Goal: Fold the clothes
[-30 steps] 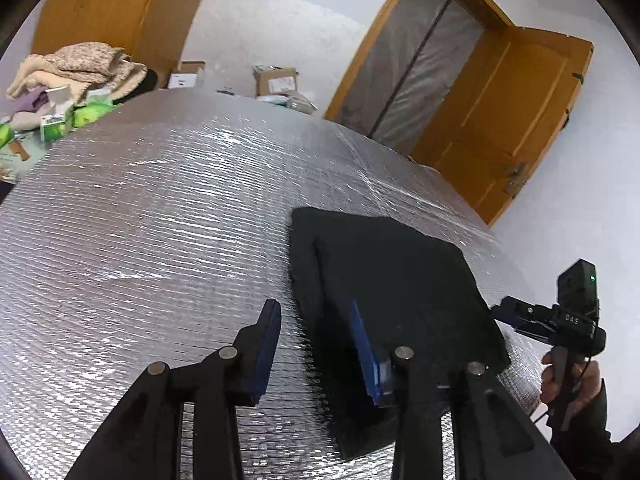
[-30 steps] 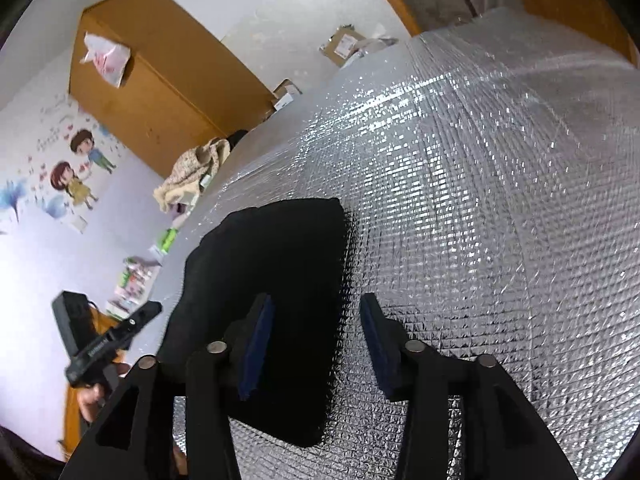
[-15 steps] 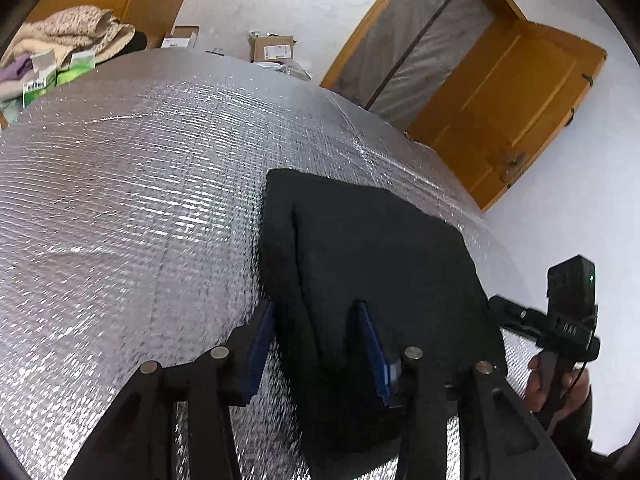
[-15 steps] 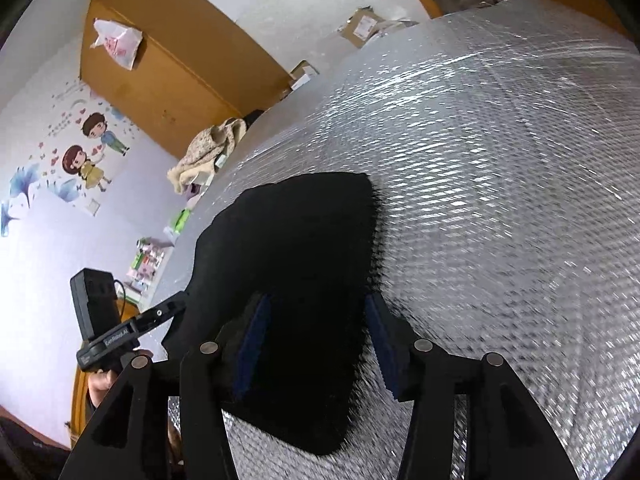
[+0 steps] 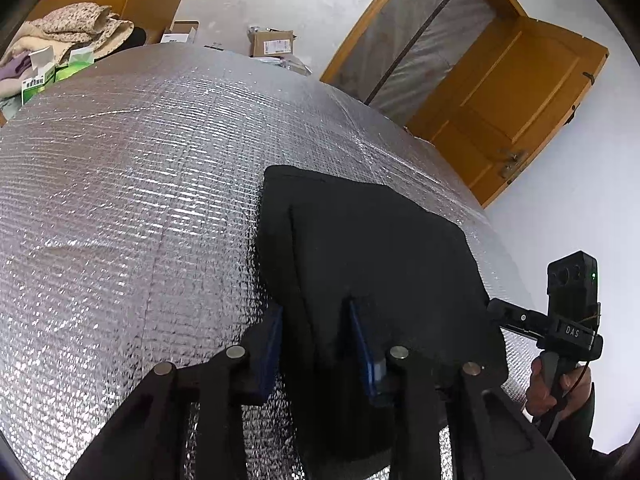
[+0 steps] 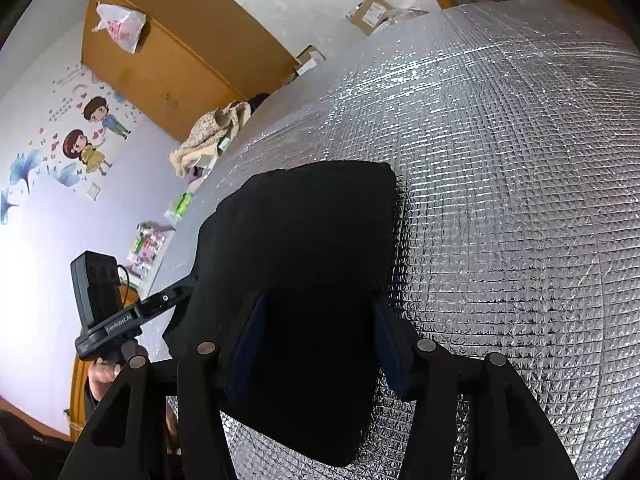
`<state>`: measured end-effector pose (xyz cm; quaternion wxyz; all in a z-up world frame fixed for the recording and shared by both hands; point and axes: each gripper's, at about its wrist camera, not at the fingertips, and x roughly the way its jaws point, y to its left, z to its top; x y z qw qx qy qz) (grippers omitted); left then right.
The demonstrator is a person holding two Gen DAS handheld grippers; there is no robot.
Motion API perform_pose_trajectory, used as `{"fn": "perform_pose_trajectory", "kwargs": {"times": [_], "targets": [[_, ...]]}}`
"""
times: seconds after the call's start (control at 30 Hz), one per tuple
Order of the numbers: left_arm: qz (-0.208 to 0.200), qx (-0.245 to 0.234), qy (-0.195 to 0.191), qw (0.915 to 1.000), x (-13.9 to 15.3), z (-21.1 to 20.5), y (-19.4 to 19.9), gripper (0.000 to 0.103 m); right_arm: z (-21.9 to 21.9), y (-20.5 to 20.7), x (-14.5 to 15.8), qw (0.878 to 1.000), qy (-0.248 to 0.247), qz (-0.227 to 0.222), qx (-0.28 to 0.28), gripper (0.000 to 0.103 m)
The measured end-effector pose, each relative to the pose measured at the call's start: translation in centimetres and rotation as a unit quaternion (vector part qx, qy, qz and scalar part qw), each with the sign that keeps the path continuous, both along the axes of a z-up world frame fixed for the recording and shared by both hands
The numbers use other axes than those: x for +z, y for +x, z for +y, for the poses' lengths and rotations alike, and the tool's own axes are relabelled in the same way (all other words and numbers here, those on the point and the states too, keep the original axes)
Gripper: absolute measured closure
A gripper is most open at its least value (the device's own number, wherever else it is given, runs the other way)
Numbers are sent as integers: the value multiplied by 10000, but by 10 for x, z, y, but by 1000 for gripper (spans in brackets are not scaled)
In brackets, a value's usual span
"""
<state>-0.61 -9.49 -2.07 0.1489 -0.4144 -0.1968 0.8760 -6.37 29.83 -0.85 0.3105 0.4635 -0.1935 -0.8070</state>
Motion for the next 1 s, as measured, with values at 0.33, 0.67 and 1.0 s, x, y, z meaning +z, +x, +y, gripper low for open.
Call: {"fn": "perform_pose_trajectory", "kwargs": {"times": [0.33,0.67,1.0], "targets": [[115,-63,-261,9996,10,11,10,84,-5,-3,4,9995,146,165,-230,76],[429,-130,-372,9983,37,13,0,86,-14,-2,28,9982,149,555,-140,86],[564,-92,-396,9976,50,9,-9,86,-25,-8,33,9978,186,638,-83,86]]}}
